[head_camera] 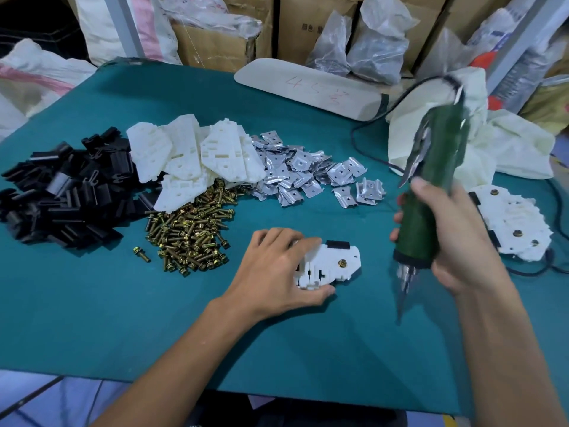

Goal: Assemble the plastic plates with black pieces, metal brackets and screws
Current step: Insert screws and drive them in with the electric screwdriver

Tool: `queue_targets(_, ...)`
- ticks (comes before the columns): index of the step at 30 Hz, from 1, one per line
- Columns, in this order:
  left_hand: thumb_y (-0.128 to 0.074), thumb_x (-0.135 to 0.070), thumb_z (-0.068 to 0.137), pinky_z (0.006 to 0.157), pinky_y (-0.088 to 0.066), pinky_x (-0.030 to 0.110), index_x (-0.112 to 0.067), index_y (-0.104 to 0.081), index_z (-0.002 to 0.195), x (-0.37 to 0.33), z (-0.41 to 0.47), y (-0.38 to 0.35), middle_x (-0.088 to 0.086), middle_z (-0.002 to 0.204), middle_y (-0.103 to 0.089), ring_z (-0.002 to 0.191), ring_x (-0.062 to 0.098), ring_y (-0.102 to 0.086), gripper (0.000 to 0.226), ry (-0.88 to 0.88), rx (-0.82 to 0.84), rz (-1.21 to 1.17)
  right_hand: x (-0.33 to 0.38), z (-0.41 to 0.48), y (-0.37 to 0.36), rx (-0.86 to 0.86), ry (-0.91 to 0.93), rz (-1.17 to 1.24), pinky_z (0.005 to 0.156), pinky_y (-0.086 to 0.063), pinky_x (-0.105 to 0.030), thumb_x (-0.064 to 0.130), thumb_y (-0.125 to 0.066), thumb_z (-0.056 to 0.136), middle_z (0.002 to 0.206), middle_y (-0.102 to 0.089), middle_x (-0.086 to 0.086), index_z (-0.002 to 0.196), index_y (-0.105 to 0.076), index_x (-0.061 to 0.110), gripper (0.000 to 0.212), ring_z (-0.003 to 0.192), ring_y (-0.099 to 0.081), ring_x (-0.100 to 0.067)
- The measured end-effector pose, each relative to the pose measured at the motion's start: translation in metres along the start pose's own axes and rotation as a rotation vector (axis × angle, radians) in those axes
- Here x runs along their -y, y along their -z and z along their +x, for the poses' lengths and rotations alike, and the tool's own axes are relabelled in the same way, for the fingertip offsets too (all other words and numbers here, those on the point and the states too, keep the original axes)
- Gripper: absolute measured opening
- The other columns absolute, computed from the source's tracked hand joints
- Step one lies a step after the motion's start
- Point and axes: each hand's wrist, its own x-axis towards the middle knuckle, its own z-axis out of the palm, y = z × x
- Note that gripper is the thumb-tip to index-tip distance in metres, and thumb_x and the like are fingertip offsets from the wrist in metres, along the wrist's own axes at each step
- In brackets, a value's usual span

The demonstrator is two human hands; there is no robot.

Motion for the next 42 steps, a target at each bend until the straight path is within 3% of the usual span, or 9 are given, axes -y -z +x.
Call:
queue_targets(6,-0.057,-0.078,0.075,0.102,-0.031,0.033,-0.026,-0.061,0.134,-0.002,-0.001,0.001,-0.009,0.115,-0.058,0.112,0.013,-0.048,0.078,0.009,-0.069,-0.025,-0.044,-0.013,0.032,-0.09,-0.137,-0.468,0.062,-0.06,-0.041,0.052,-0.073,0.089,0.095,-0.064,-0.005,0.103,-0.056,0.027,0.034,0.073,-0.069,-0.026)
queue_targets(12,-0.058,-0.076,0.074,0.1,-0.029,0.029,-0.028,-0.062,0.132,-0.002,-0.003,0.002,-0.009,0.115,-0.059,0.111,0.011,-0.046,0.075,0.039,-0.101,-0.074,-0.056,-0.013,0.038,-0.067,-0.129,-1.005,0.067,-0.042,-0.034,0.071,-0.058,0.087,0.086,-0.068,0.004,0.09,-0.062,0.026,0.046,0.086,-0.065,-0.022)
queue_targets(15,-0.059,-0.076,0.073,0.1,-0.028,0.026,-0.029,-0.061,0.132,-0.002,-0.002,0.003,-0.01,0.115,-0.058,0.112,0.011,-0.047,0.076,0.075,-0.118,-0.115,-0.055,-0.012,0.035,-0.091,-0.103,-1.123,0.078,-0.043,-0.035,0.073,-0.058,0.086,0.107,-0.064,-0.007,0.1,-0.064,0.022,0.054,0.099,-0.061,-0.029)
queue_targets(19,-0.062,-0.075,0.072,0.097,-0.029,0.026,-0.03,-0.062,0.13,0.0,-0.001,0.004,-0.011,0.116,-0.058,0.111,0.009,-0.047,0.073,0.138,-0.165,-0.221,-0.044,-0.032,0.021,-0.194,0.171,-0.888,0.08,-0.041,-0.032,0.061,-0.066,0.086,0.105,-0.059,0.003,0.111,-0.062,0.038,0.034,0.093,-0.056,-0.014)
queue_targets(22,-0.062,-0.075,0.071,0.096,-0.031,0.027,-0.031,-0.062,0.13,0.001,0.0,0.006,-0.013,0.117,-0.058,0.11,0.01,-0.049,0.073,0.194,-0.185,-0.291,-0.043,-0.055,-0.003,0.169,0.241,-0.55,0.068,-0.045,-0.018,0.06,-0.062,0.086,0.082,-0.061,0.013,0.114,-0.067,0.043,0.034,0.071,-0.053,-0.004)
queue_targets(26,-0.06,-0.075,0.07,0.097,-0.035,0.028,-0.031,-0.062,0.129,0.001,0.002,0.009,-0.014,0.117,-0.06,0.108,0.01,-0.05,0.074,0.252,-0.187,-0.37,-0.056,-0.067,-0.028,0.48,0.249,-0.701,0.089,-0.05,-0.019,0.071,-0.049,0.091,0.112,-0.067,0.018,0.136,-0.052,0.059,0.046,0.101,-0.065,-0.007)
queue_targets(33,-0.068,-0.066,0.069,0.098,-0.04,0.027,-0.033,-0.053,0.135,0.003,-0.001,0.01,-0.017,0.119,-0.055,0.111,0.006,-0.046,0.075,0.242,-0.152,-0.491,-0.068,-0.061,-0.056,0.31,0.212,-0.431,0.075,-0.048,-0.008,0.057,-0.06,0.092,0.1,-0.071,0.024,0.123,-0.066,0.047,0.033,0.082,-0.067,0.002)
queue_targets(39,-0.059,-0.088,0.067,0.095,-0.041,0.018,-0.054,-0.045,0.132,0.006,-0.003,0.005,-0.028,0.115,-0.06,0.117,-0.001,-0.053,0.075,0.262,-0.1,-0.579,-0.064,-0.048,-0.042,0.026,0.213,-0.276,0.083,-0.056,-0.05,0.022,-0.08,0.087,0.101,-0.067,0.012,0.097,-0.063,0.036,0.025,0.09,-0.064,-0.021)
queue_targets(42,-0.059,-0.077,0.073,0.09,-0.039,0.011,-0.055,-0.05,0.125,0.008,-0.002,0.003,-0.026,0.111,-0.063,0.112,0.001,-0.057,0.057,0.281,-0.15,-0.594,-0.051,-0.038,-0.013,-0.054,0.268,-0.239,0.084,-0.054,-0.042,0.017,-0.075,0.088,0.103,-0.067,0.014,0.098,-0.064,0.034,0.022,0.094,-0.062,-0.012)
